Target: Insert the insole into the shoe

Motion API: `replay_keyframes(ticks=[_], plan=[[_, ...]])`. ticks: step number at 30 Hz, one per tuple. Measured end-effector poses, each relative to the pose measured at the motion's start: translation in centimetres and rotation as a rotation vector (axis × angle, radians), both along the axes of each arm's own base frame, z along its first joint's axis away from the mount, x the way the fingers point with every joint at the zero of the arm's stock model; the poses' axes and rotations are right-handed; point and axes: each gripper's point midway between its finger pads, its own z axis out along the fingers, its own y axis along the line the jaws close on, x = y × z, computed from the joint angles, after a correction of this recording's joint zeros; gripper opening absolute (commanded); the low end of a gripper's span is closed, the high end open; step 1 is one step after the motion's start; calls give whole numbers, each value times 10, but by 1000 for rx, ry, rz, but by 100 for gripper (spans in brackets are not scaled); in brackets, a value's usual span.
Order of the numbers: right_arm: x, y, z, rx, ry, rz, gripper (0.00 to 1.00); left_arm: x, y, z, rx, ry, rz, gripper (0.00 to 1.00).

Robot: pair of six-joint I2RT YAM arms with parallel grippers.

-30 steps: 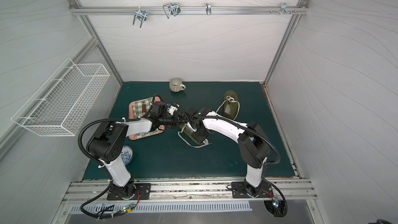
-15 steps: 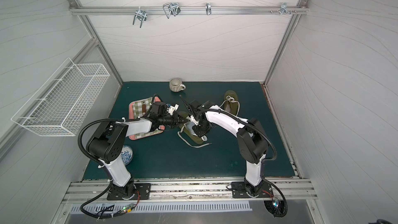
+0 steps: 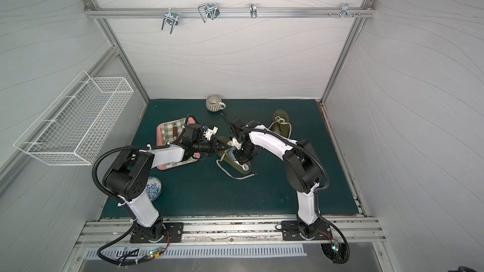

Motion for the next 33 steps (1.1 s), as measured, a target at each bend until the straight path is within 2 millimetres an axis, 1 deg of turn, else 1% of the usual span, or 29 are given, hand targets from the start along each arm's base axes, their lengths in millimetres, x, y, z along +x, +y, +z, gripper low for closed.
replay_keyframes(ticks=[5,11,14,18,26,30,33], plan=[[9,7,4,17,-35,40,0,0,0,0,0,0,-1,0],[13,12,-1,22,-70,93,0,0,-1,-1,-2,2,-4,0],[18,16,-8,21,-85,116,0,0,-2,-3,-6,3,-8,0],[19,19,-15,17,-88,144,0,0,-1,-3,-7,1,-7,0],[23,22,-19,19,-123,192,0,1,-1,-6,-3,7,-3,0],[27,21,-25,19,-138,188,4,3,0,-9,0,12,0,0],[30,18,-30,7,-149,177,14,3,0,-9,0,12,0,0]])
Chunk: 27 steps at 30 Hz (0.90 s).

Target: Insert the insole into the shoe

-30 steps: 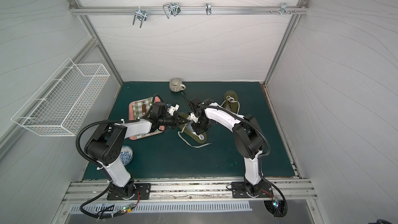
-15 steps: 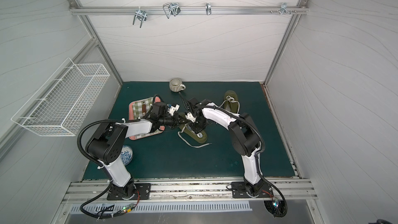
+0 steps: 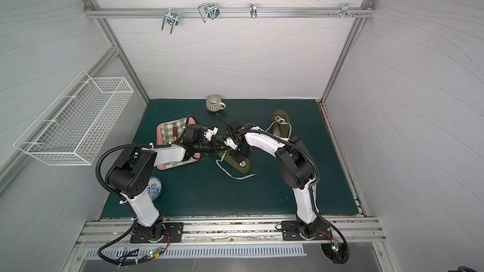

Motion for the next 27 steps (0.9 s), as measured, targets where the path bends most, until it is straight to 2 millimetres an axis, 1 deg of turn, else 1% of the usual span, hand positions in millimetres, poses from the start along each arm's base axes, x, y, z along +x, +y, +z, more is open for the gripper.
replay_keyframes(ticks=[3,4,6,8,10,12,14,16,20,23,25,27], plan=[[1,-1,-3,0,-11,-6,21,0,0,0,0,1,0,0],[1,-2,-2,1,-16,-8,21,0,0,0,0,1,0,0],[0,-1,-1,-5,-29,-5,26,0,1,0,0,1,1,0],[-1,-1,0,-17,-46,0,29,1,1,0,0,2,2,0],[-4,0,2,-28,-65,2,28,0,2,0,0,3,1,0],[-6,0,4,-33,-79,-5,20,0,3,-1,2,8,-1,0],[-7,-1,7,-29,-86,-20,14,0,4,-1,6,11,-4,0],[-7,-2,8,-21,-84,-35,10,0,4,0,10,12,-10,0],[-7,-4,5,8,-74,-59,8,3,1,7,10,10,-24,0],[-5,-3,8,43,-90,-59,8,5,0,11,12,10,-34,0],[0,-1,10,63,-98,-53,10,6,0,12,15,7,-38,0],[4,2,10,79,-92,-46,14,10,1,12,18,6,-34,0]])
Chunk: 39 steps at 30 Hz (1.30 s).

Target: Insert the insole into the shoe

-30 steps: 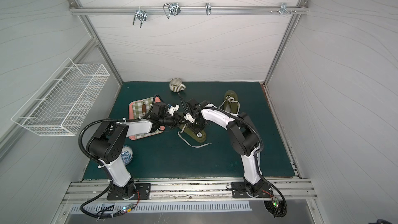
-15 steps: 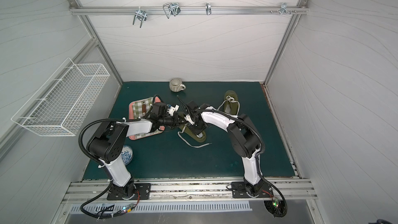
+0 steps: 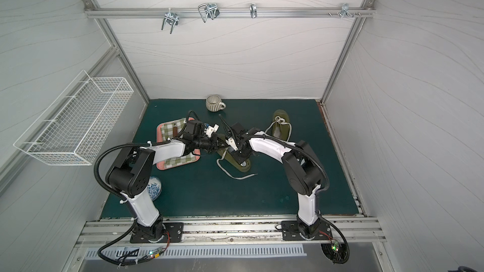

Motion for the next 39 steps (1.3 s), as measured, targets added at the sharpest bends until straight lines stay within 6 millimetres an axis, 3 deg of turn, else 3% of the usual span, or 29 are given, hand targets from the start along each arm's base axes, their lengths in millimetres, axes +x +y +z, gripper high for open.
replay_keyframes(ticks=[8,16,22,26,30,35,39], plan=[[7,-2,-6,-23,11,-9,48,2,3,-5,14,17,9,0],[-3,-7,23,-38,-30,-45,70,2,2,-7,19,23,13,0],[-5,-18,54,-5,-61,-144,70,4,4,-7,20,32,45,0],[-9,-30,61,11,-37,-244,66,5,5,-8,20,33,61,0],[-14,-46,47,-3,16,-337,51,3,5,-10,20,38,65,0],[-25,-64,24,-18,91,-439,45,1,6,-12,21,44,70,0],[-23,-63,22,16,109,-478,42,1,6,-9,22,36,74,0]])
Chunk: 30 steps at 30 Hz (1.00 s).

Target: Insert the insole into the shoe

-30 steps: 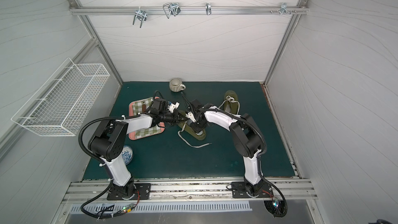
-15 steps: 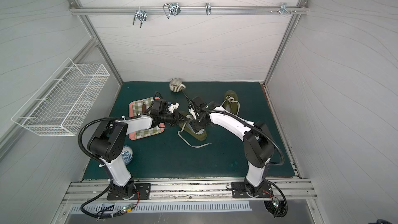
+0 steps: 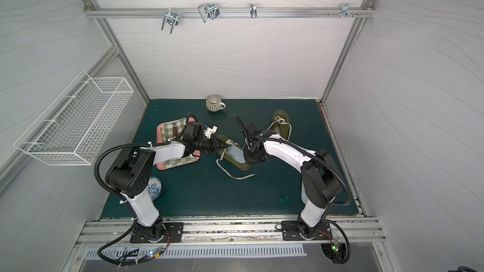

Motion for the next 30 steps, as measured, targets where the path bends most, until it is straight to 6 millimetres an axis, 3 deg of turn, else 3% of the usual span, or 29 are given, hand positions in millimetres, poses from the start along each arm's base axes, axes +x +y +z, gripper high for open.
replay_keyframes(ticks=[5,21,27,30], plan=[[3,7,3,48,-7,-22,42,0,1,1,5,-5,7,0],[13,20,5,105,-18,-42,24,0,2,1,7,-7,10,0],[12,22,5,111,-11,-41,4,0,2,1,7,-7,10,0],[12,27,6,115,-12,-36,1,0,2,1,8,-6,10,0]])
